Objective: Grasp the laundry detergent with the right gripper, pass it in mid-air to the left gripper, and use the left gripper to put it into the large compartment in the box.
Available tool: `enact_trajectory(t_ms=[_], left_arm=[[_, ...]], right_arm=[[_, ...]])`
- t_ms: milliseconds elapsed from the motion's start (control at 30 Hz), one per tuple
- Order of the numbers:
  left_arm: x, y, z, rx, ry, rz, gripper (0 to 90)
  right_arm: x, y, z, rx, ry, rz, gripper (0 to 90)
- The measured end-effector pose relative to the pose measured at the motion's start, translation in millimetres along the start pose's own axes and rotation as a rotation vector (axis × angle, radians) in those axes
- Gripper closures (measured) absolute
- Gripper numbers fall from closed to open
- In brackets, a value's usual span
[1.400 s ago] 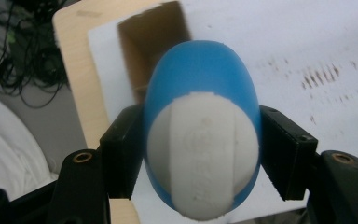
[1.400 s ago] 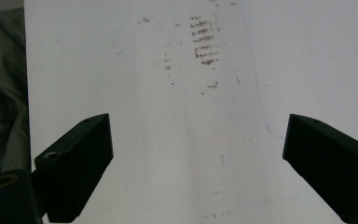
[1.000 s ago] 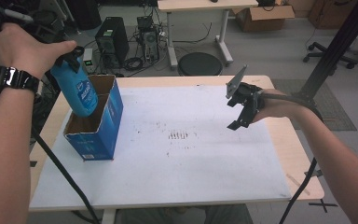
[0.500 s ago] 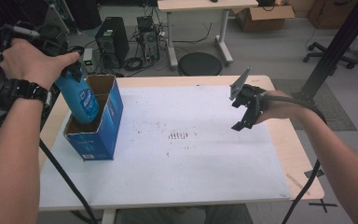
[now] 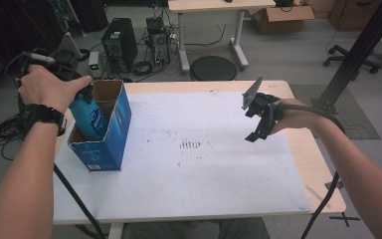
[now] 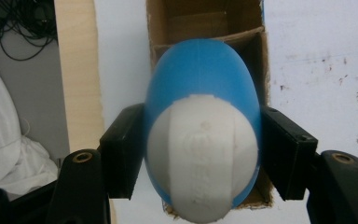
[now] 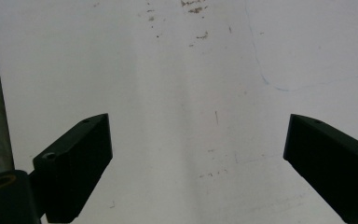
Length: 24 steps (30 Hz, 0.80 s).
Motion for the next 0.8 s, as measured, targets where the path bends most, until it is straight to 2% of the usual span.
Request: enact_trajectory(t_ms=[467, 800], left_arm=[[-4.8, -37.1, -8.3, 0.027, -0.002, -0.009, 38.3], [-9.1, -54.5, -12.8, 0.042, -0.004, -0.01, 38.2]], right_arm=[[-0.9, -3.7, -1.0, 0.003, -0.007, 0.005, 7.6], [-0.6, -4.9, -2.2, 0.002, -0.009, 0.012, 7.5]])
Point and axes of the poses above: each handheld gripper's, and its own axes: y roughly backward along the jaws, z roughly out of its top, x roughly to its left, the point moved 9 cm from there along -y, roughly forward along the jaws, and after that the axes turned 1 degree about -y, right-handed, at the moved point
